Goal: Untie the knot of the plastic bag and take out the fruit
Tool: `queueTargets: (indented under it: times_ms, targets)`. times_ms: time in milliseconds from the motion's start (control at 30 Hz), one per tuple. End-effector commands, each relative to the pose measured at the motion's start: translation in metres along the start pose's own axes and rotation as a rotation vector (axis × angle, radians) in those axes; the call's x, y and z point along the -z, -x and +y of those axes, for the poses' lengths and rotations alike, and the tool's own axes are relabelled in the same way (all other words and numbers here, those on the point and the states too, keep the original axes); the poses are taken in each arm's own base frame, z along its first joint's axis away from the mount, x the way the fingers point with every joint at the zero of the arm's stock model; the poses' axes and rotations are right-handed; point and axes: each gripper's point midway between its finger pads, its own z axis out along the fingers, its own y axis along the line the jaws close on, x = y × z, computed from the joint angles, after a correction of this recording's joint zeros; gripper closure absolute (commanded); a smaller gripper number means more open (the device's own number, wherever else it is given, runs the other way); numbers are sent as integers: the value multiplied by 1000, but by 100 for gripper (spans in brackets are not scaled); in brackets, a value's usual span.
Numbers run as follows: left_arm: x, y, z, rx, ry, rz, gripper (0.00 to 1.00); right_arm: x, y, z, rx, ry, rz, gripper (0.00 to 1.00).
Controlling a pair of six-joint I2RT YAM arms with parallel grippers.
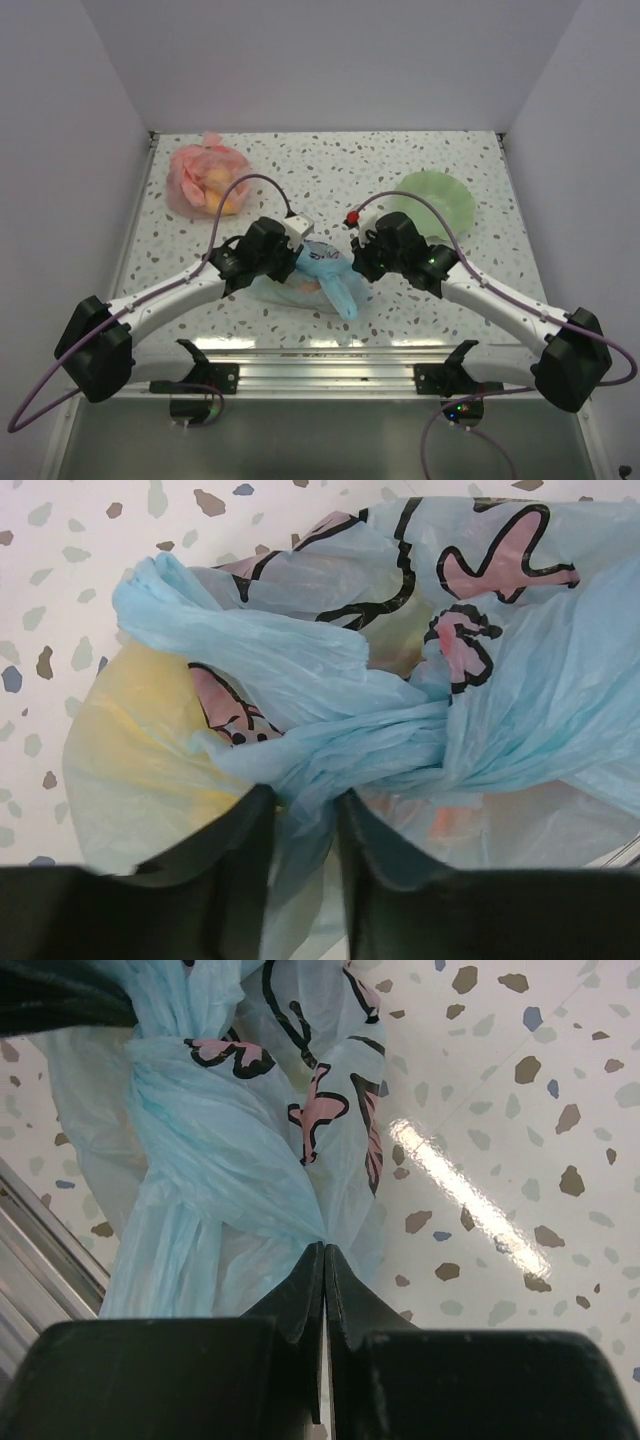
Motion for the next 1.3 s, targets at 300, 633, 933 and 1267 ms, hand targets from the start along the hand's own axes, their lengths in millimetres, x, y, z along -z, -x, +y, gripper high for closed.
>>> queueTargets:
  times_ms: [300,633,933,1267]
  targets:
    - [24,30,-14,-87,-93,-128,97,22,64,39,201,231,-64,47]
    - [33,42,-17,-87,-112,-191,100,-7,63,64,208,388,0,37]
    - [33,48,-14,-59,-89,-209,100,-6,44,80,183,496,42,43]
    - [32,53,-12,-17,-77,-215,100,-10,29,78,186,486,81,60]
